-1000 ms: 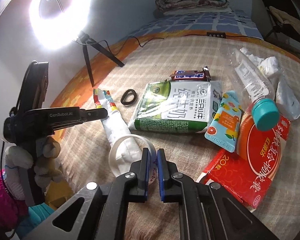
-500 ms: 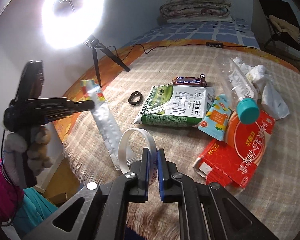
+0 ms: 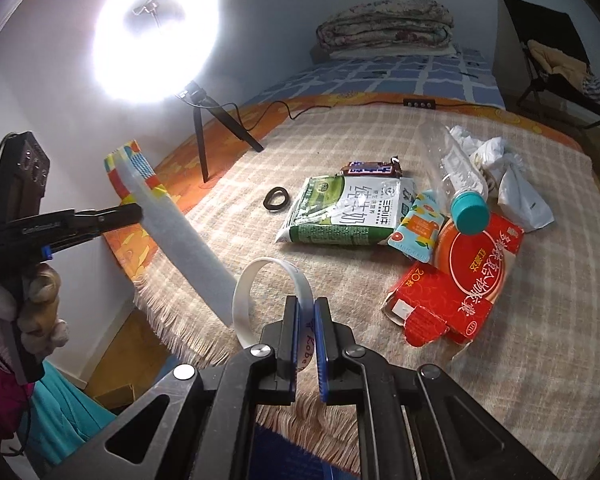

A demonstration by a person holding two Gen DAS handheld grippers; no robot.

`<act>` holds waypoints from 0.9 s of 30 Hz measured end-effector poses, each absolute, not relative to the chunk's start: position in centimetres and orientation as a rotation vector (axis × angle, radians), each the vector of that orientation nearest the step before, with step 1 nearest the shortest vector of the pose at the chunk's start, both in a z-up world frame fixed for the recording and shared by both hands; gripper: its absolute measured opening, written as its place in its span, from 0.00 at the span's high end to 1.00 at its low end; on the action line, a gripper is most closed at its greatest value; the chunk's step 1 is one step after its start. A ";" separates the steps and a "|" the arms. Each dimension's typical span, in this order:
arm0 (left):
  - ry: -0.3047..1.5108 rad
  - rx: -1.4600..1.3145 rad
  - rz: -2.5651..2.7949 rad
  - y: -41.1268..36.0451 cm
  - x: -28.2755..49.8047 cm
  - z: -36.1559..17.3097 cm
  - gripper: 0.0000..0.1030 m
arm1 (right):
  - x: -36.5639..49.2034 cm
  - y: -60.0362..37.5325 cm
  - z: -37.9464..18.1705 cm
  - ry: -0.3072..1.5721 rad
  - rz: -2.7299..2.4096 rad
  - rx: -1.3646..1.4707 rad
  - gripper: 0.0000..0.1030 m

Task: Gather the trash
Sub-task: 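Lift the strip and ring with both tools and carry them over the blue basket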

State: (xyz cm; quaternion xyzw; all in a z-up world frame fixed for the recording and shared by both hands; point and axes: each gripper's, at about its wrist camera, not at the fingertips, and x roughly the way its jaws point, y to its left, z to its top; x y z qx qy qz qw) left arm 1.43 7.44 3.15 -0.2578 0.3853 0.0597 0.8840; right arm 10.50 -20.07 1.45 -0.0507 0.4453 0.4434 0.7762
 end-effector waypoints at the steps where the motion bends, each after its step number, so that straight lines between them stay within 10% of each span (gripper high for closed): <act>1: 0.801 -0.532 0.118 7.2 1.1 3.4 0.99 | 10.3 -20.2 1.6 0.962 0.960 -0.110 0.95; 27: 0.913 -0.491 -0.001 1.6 -6.6 2.2 1.00 | 3.2 -23.6 2.2 0.976 0.977 -0.154 0.95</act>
